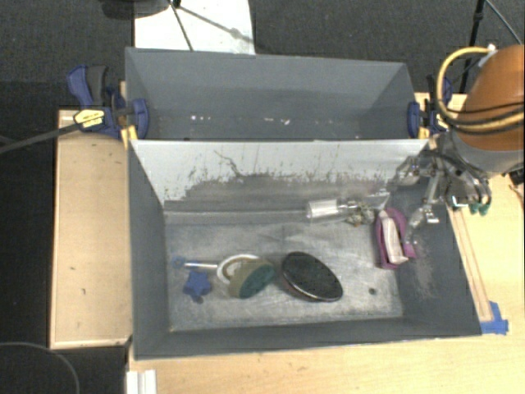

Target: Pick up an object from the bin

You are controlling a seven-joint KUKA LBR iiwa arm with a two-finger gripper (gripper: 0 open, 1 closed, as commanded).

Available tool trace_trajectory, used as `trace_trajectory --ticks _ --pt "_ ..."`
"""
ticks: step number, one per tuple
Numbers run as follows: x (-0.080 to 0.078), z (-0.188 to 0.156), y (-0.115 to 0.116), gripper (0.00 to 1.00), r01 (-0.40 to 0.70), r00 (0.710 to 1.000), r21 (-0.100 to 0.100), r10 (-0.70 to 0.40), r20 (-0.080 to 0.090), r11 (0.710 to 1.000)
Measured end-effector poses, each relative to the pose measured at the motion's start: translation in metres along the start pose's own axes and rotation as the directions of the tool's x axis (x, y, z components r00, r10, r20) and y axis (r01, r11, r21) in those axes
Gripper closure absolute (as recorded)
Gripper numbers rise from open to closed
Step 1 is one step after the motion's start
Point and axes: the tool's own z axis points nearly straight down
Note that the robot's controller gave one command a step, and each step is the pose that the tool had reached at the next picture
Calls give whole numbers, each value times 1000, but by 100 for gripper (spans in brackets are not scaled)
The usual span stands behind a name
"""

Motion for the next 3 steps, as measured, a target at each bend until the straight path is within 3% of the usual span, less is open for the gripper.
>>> trace_trajectory --ticks 1,2,3 --pt "4 133 99 0 139 990 1 -139 10 990" --pt "97 114 174 0 278 961 -2 -278 1 961" --pt "67 106 202 0 10 1000 -1 -10 7 1000"
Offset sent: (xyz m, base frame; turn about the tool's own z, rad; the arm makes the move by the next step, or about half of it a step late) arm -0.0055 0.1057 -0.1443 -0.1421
